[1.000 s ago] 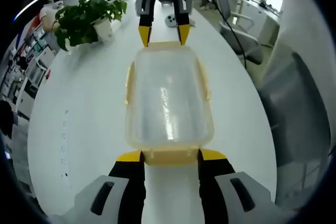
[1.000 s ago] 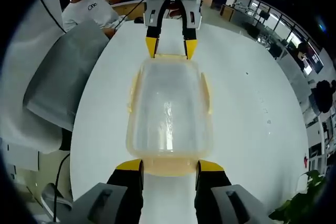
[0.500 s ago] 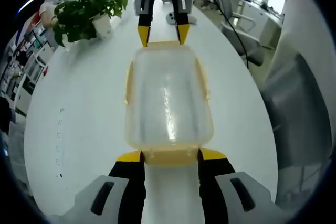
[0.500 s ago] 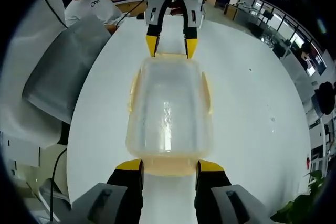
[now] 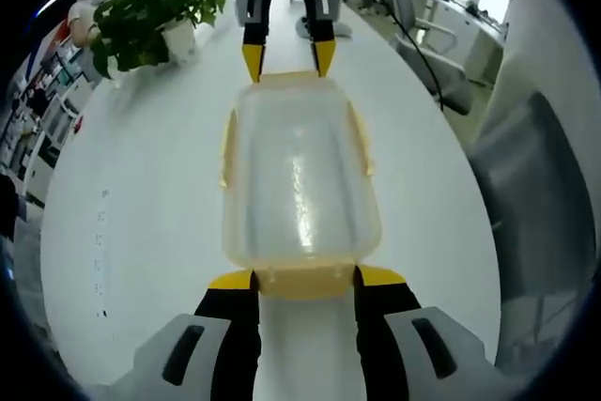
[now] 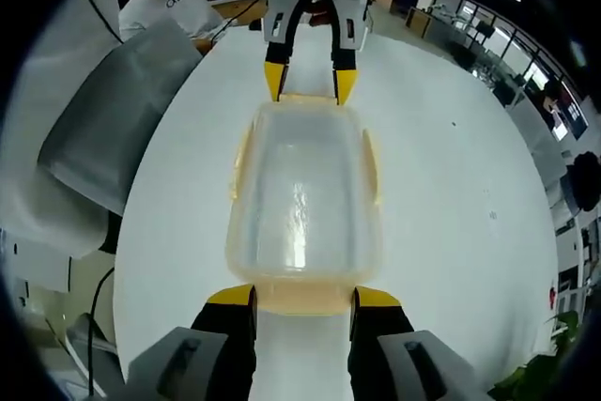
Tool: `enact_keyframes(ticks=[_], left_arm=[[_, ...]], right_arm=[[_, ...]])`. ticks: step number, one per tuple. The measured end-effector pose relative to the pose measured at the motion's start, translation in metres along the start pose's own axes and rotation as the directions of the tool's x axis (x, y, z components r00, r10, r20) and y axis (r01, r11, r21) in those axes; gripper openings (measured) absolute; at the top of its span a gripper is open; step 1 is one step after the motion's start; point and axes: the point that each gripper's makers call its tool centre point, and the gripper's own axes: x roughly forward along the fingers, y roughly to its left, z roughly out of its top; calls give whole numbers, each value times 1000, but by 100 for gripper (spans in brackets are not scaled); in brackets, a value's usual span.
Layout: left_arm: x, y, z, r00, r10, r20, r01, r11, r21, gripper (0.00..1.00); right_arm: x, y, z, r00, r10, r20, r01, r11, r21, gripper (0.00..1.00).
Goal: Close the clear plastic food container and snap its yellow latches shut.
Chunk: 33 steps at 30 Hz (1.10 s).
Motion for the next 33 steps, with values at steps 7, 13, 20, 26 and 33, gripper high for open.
enact_keyframes(ticks=[7, 13, 20, 26, 33], left_arm=[[1, -1, 0, 1000, 2, 15, -2, 1000, -12, 37], [2, -1, -1, 1000, 0, 14, 0, 1000, -8, 37], [4, -3, -5, 1000, -5, 10, 5, 1000, 5, 37], [1, -3, -11, 999, -8, -41, 12, 996, 83, 4], [0, -10, -9, 1000, -21, -11, 21, 999, 39, 14]], right_arm=[[4, 1, -4, 1000, 4, -22, -4, 1000, -22, 36], [6, 2, -5, 1000, 8, -12, -8, 1000, -8, 36], [8, 3, -5, 1000, 11, -23, -11, 1000, -15, 36], [11, 6, -3, 1000, 11, -24, -13, 998, -61, 36], [10, 6, -4, 1000, 3, -16, -4, 999, -45, 37]])
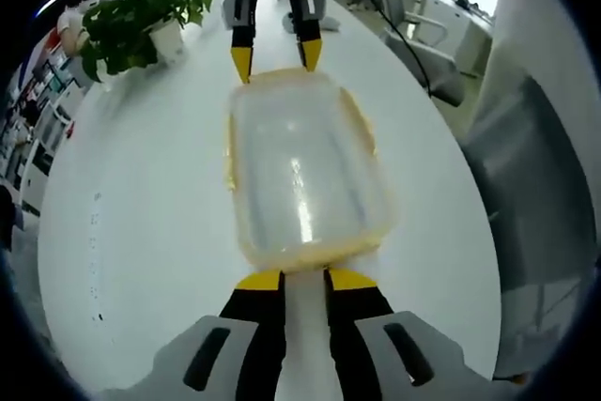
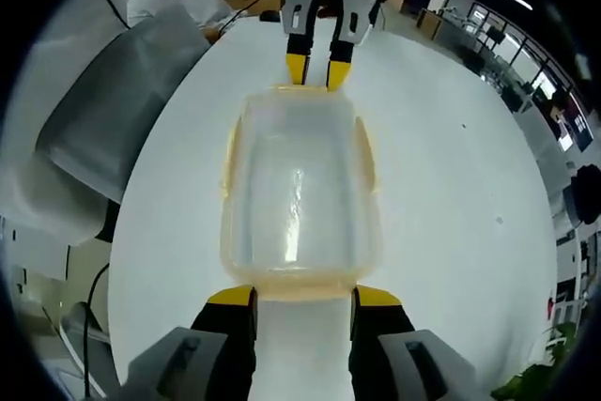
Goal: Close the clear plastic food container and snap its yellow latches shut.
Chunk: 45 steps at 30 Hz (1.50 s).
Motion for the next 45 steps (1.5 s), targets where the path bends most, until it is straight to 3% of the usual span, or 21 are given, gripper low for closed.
enact_keyframes(ticks=[12, 14, 15, 18, 20, 21, 25, 26, 28, 30, 31, 33, 34, 35, 36, 37, 38, 39, 42, 43, 45], left_arm=[[-12, -2, -5, 1000, 18, 6, -17, 998, -65, 23], [-16, -3, -6, 1000, 24, 14, -23, 995, -96, 24], [-19, -4, -3, 999, 32, 37, -25, 987, -161, 24], [-26, -5, 0, 997, 42, 57, -27, 968, -248, 27], [-30, -4, -1, 997, 67, 40, -56, 972, -230, 23], [-31, -6, 0, 996, 71, 52, -55, 964, -259, 22], [-33, -14, 6, 993, 79, 86, -35, 903, -429, 31], [-33, -13, 6, 992, 101, 82, -54, 894, -445, 30], [-32, -14, 8, 990, 110, 84, -59, 882, -468, 26], [-31, -15, 12, 985, 147, 89, -78, 844, -531, 26], [-29, -15, 17, 982, 150, 111, -63, 826, -560, 27], [-28, -17, 21, 983, 148, 109, -53, 796, -603, 28], [-28, -15, 25, 979, 166, 122, -64, 807, -587, 27], [-28, -15, 25, 979, 173, 112, -75, 805, -589, 26], [-28, -14, 26, 975, 193, 111, -86, 785, -613, 26], [-28, -14, 29, 973, 194, 126, -77, 785, -615, 26], [-28, -13, 30, 971, 202, 128, -75, 766, -639, 26], [-28, -12, 28, 970, 214, 111, -88, 742, -665, 25], [-29, -9, 25, 964, 248, 92, -116, 710, -695, 27], [-28, -8, 23, 961, 266, 74, -132, 679, -722, 27], [-26, -8, 21, 956, 288, 55, -151, 646, -748, 29]], right_arm=[[-11, 7, -9, 1000, 21, -22, -20, 999, 35, 40], [-18, 4, -6, 1000, 12, 3, -12, 996, 90, 38], [-21, 1, -5, 1000, 0, 6, -1, 995, 103, 39], [-29, -2, -2, 1000, -21, 11, 19, 988, 152, 38], [-32, -5, -1, 999, -44, -1, 44, 986, 159, 37], [-33, -6, 3, 999, -50, 13, 46, 981, 190, 37], [-39, -6, 13, 996, -71, 45, 52, 941, 333, 38], [-38, -6, 11, 997, -70, 30, 52, 916, 397, 37], [-38, -7, 11, 996, -88, 21, 70, 891, 448, 35], [-36, -4, 11, 997, -81, 3, 68, 857, 511, 33], [-36, -4, 14, 996, -82, 17, 62, 863, 502, 34], [-36, -1, 14, 997, -82, 3, 67, 839, 541, 35], [-36, -1, 16, 996, -93, 8, 75, 846, 528, 35], [-36, -2, 17, 994, -107, 0, 90, 836, 542, 35], [-36, -1, 16, 994, -107, -7, 91, 816, 570, 35], [-36, 0, 19, 993, -116, 0, 96, 821, 563, 34], [-36, -3, 20, 990, -142, 3, 114, 810, 575, 35], [-36, -5, 19, 987, -161, -2, 128, 772, 622, 35], [-35, -3, 25, 983, -181, 11, 126, 722, 680, 36], [-35, -2, 24, 983, -183, 2, 129, 704, 699, 36], [-33, -2, 25, 980, -199, 3, 133, 668, 733, 40]])
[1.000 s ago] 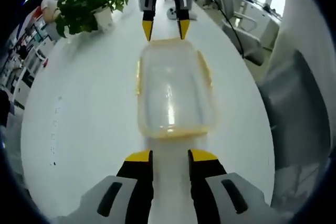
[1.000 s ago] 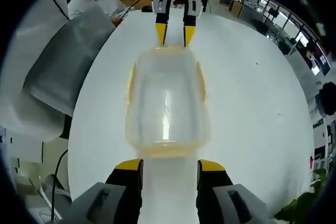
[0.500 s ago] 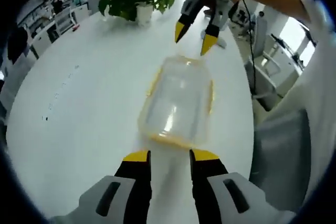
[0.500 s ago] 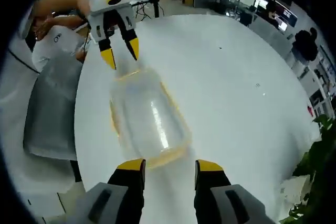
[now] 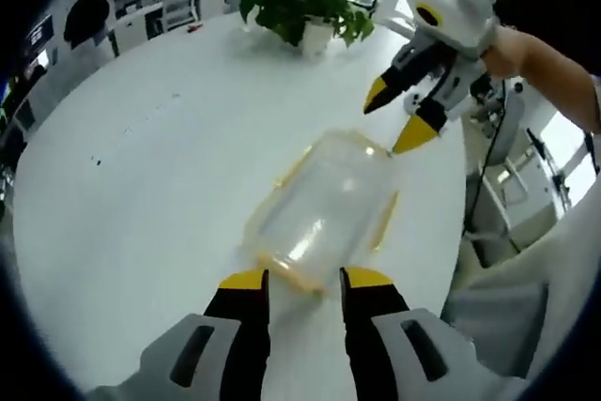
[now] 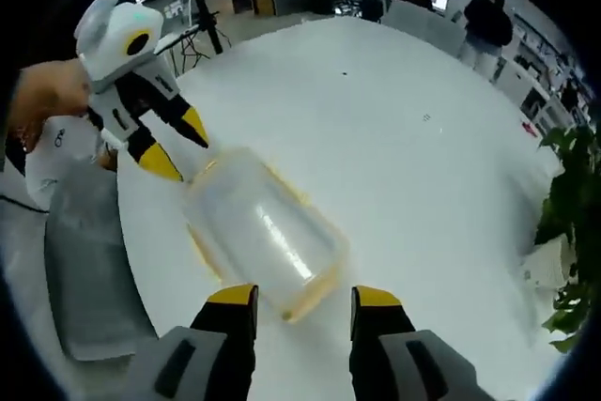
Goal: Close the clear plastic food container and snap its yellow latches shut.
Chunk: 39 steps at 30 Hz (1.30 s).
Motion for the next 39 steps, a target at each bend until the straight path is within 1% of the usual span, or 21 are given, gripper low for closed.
enact_keyframes(ticks=[1, 2, 3, 5, 6, 7, 8, 10, 11, 12, 14, 16, 20, 21, 25, 27, 28, 31, 33, 35, 39], left_arm=[[1, 0, -2, 1000, 4, -7, -4, 1000, -22, 30], [3, -2, -3, 1000, 3, -8, -3, 999, -46, 32], [3, -2, -5, 1000, 12, -13, -13, 997, -75, 34], [5, 1, -6, 999, 42, -8, -42, 995, -85, 35], [5, 3, -9, 998, 62, -16, -63, 991, -119, 35], [6, 4, -9, 997, 70, -9, -71, 989, -130, 35], [7, 8, -10, 995, 97, -5, -96, 981, -170, 35], [10, 8, -10, 995, 105, 4, -101, 973, -206, 36], [12, 7, -9, 994, 105, 22, -99, 975, -199, 36], [13, 7, -12, 993, 114, 14, -108, 971, -211, 35], [15, 4, -13, 994, 111, 23, -102, 963, -249, 35], [15, 6, -11, 991, 130, 36, -116, 954, -276, 35], [19, 6, -8, 992, 120, 31, -101, 928, -358, 35], [19, 6, -6, 992, 118, 32, -98, 925, -366, 35], [21, 7, -6, 993, 116, 25, -97, 909, -404, 34], [24, 7, -10, 994, 113, 9, -100, 907, -409, 35], [24, 7, -9, 994, 112, 13, -97, 902, -420, 36], [26, 9, -7, 994, 107, 11, -92, 898, -430, 36], [27, 8, -5, 995, 98, 11, -84, 897, -434, 36], [30, 3, -5, 997, 71, 9, -59, 886, -460, 36], [32, 0, -5, 998, 62, 15, -48, 883, -467, 39]], right_arm=[[4, 5, -3, 1000, 16, -6, -16, 997, 71, 43], [5, 5, -4, 1000, 15, -7, -14, 994, 104, 43], [7, 2, -9, 1000, -7, -26, 11, 991, 136, 40], [8, -3, -16, 997, -42, -61, 50, 988, 146, 33], [8, -4, -19, 996, -51, -75, 64, 983, 174, 32], [9, -4, -15, 998, -44, -47, 52, 985, 166, 33], [10, -3, -11, 999, -47, -25, 51, 976, 211, 37], [10, -4, -12, 998, -55, -34, 61, 977, 204, 39], [10, -6, -12, 996, -77, -35, 82, 977, 199, 39], [11, -9, -9, 995, -96, -18, 98, 974, 203, 40], [13, -10, -9, 995, -99, -12, 99, 965, 245, 45], [15, -9, -9, 995, -97, -8, 96, 964, 247, 46], [21, -10, -12, 996, -91, -20, 92, 947, 308, 47], [22, -10, -11, 996, -83, -18, 84, 935, 345, 46], [26, -9, -9, 998, -65, -21, 69, 935, 349, 46], [27, -10, -11, 998, -61, -29, 67, 934, 350, 47], [27, -8, -11, 999, -48, -23, 53, 926, 374, 48], [28, -13, -9, 998, -56, -17, 59, 922, 384, 48], [30, -10, -7, 999, -30, -13, 33, 910, 413, 47], [32, -7, -5, 1000, -23, -11, 26, 905, 425, 48], [36, -3, 0, 1000, -4, -8, 7, 902, 432, 48]])
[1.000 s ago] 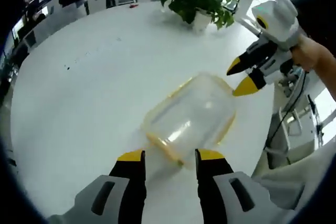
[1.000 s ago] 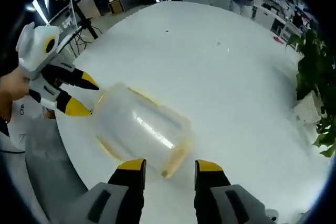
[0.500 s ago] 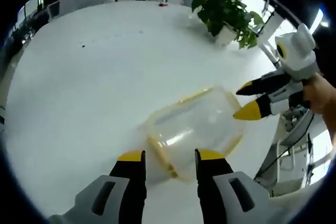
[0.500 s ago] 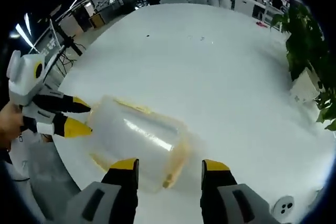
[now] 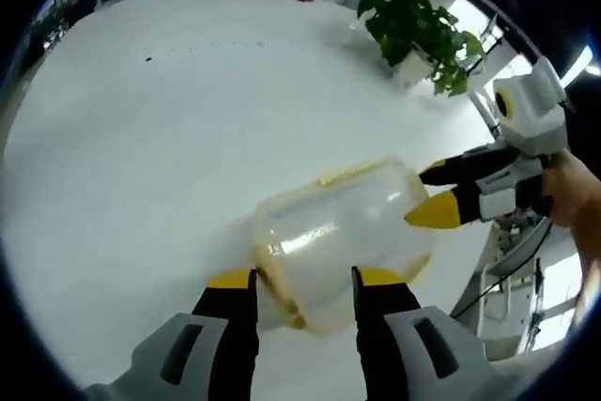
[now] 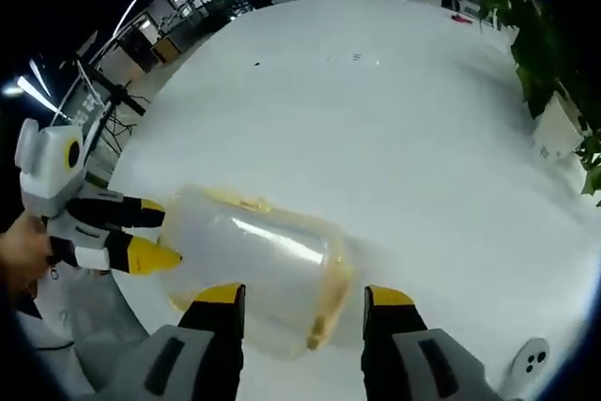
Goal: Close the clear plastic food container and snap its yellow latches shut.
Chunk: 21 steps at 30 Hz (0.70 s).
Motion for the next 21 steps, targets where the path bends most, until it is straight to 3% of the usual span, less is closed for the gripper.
enact_keyframes(ticks=[12, 21], left_arm=[[3, -1, 0, 1000, -11, -10, 11, 1000, -19, 41], [8, -2, 2, 1000, -12, -8, 11, 999, -52, 43]], right_arm=[[4, 6, -1, 998, 39, -51, -38, 999, 15, 46], [5, 6, -1, 998, 37, -54, -36, 999, 11, 45]])
